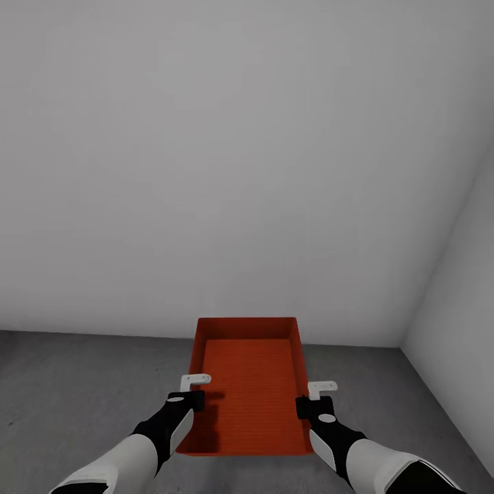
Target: Move the two storage containers from the living room to the garage. In the garage, place one container on the floor and stack the other container on top of it (either order is fine).
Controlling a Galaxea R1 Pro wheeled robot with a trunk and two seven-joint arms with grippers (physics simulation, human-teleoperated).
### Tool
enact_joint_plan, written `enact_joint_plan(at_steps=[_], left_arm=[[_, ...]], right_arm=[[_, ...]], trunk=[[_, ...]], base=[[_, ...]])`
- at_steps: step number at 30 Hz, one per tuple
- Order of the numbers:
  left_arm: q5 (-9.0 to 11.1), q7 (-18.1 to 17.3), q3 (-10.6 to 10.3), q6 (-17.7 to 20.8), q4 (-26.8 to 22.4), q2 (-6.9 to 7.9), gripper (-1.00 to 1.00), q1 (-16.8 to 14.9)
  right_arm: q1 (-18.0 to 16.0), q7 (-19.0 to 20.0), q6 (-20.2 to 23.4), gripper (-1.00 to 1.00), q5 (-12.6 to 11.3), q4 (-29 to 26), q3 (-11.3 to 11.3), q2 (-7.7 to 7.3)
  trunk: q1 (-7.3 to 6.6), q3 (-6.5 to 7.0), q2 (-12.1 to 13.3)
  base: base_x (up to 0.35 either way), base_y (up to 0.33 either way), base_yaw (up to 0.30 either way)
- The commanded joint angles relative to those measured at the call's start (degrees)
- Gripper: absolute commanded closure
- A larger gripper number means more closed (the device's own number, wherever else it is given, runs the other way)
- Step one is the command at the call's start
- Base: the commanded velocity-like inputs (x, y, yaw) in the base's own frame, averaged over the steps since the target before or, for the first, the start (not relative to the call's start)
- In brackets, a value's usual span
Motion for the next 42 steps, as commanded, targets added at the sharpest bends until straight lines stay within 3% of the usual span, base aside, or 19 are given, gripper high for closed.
enact_joint_plan(at_steps=[1,42], left_arm=[[-1.01,0.37,-0.43,-0.24,-0.33,0.01,1.00,-0.03],[-1.10,0.40,-0.50,-0.24,-0.25,0.01,1.00,-0.03]], right_arm=[[-0.05,-0.36,-0.24,1.00,-1.28,1.24,-0.61,0.00],[-0.05,-0.40,-0.24,1.00,-1.28,1.24,-0.65,0.00]], trunk=[[0.23,-0.35,-0.48],[9.24,-11.46,-16.92]], base=[[0.000,0.000,0.000],[0.000,0.000,0.000]])
